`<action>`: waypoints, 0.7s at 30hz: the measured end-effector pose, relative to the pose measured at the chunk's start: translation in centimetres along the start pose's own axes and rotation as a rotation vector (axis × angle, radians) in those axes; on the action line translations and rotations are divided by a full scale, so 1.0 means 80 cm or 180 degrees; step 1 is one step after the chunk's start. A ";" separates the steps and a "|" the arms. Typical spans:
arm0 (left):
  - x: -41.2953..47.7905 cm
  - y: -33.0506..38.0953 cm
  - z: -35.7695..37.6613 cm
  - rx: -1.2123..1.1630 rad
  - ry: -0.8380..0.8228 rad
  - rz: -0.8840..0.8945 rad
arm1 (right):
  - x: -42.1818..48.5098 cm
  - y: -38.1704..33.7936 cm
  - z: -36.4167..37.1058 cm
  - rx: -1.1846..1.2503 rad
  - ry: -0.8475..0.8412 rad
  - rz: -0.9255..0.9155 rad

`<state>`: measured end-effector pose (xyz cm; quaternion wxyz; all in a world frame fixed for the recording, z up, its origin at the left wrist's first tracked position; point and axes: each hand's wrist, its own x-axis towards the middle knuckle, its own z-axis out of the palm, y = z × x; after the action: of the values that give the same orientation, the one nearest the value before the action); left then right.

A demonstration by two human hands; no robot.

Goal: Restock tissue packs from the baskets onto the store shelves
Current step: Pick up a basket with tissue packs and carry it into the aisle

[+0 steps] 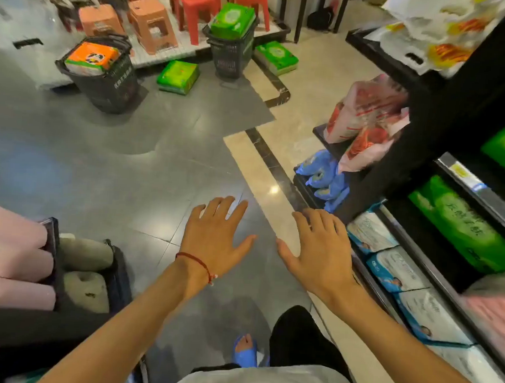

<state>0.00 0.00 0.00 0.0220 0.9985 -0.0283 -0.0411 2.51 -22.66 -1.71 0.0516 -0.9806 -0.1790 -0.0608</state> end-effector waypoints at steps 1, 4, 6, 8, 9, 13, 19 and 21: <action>0.012 -0.013 0.003 -0.0062 -0.0102 -0.0045 | 0.017 -0.006 0.007 0.0062 -0.0047 -0.0031; 0.056 -0.046 0.014 -0.0058 -0.0055 -0.0185 | 0.077 -0.018 0.026 0.0026 -0.0211 -0.0016; 0.094 -0.066 0.020 -0.0008 -0.0035 -0.0262 | 0.124 -0.021 0.044 0.0028 -0.0290 -0.0045; 0.137 -0.090 0.028 -0.0052 0.0009 -0.0311 | 0.174 -0.017 0.065 -0.0024 -0.0198 -0.0125; 0.161 -0.104 0.030 -0.0068 0.0040 -0.0321 | 0.202 -0.016 0.075 -0.0018 -0.0202 -0.0157; 0.263 -0.158 0.031 -0.0097 0.0111 -0.0401 | 0.323 -0.012 0.111 0.0093 -0.0165 -0.0207; 0.411 -0.221 0.006 -0.0071 -0.0041 -0.0564 | 0.505 -0.008 0.144 0.0264 -0.0251 -0.0571; 0.455 -0.242 -0.003 -0.0169 -0.0131 -0.0721 | 0.565 -0.010 0.148 0.0256 -0.0316 -0.0701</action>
<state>37.31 17.16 -3.56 0.0430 0.9933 0.0853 -0.0645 45.40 -4.91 -7.11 0.0750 -0.9540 -0.2902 -0.0102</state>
